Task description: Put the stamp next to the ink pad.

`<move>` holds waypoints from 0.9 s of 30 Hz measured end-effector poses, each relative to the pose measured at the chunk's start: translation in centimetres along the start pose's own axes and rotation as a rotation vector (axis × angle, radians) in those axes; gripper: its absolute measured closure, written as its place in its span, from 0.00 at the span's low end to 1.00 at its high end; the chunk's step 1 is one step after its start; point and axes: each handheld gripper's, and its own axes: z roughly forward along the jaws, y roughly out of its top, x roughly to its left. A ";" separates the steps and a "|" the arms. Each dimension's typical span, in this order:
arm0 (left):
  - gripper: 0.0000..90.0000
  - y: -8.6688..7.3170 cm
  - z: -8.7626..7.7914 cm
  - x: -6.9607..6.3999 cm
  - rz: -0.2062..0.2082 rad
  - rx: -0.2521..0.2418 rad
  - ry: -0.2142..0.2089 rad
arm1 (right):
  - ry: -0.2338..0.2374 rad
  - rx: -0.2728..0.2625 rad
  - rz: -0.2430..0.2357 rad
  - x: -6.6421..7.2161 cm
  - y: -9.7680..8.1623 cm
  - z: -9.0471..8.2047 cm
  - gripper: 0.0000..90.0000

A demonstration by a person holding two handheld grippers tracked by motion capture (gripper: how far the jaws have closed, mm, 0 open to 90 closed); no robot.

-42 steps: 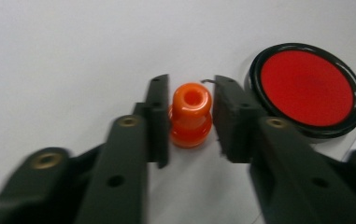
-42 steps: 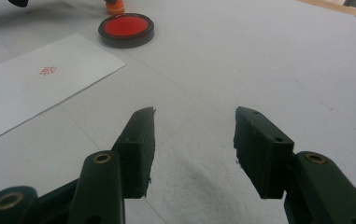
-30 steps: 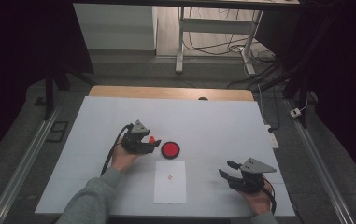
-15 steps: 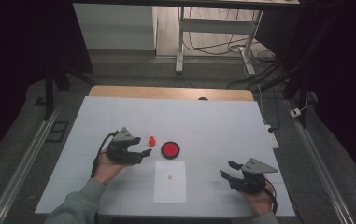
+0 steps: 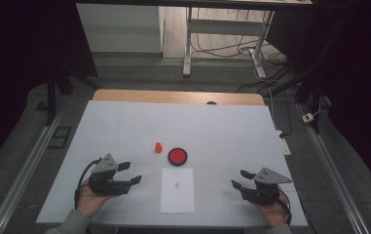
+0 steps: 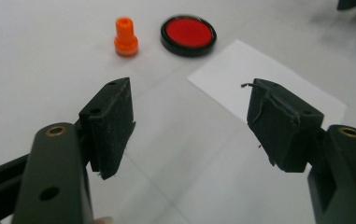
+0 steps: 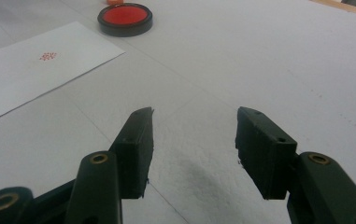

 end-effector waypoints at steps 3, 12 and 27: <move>0.35 -1.0 -0.8 0.2 -0.010 -0.006 0.004 | 0.003 -0.004 -0.006 0.0 0.0 0.0 0.51; 0.35 -2.2 -1.4 1.0 -0.019 -0.007 0.033 | 0.002 0.019 -0.030 -0.1 -0.1 0.2 0.51; 0.35 -2.2 -1.4 0.9 -0.006 -0.001 0.036 | -0.007 0.016 -0.035 -0.1 0.0 0.0 0.51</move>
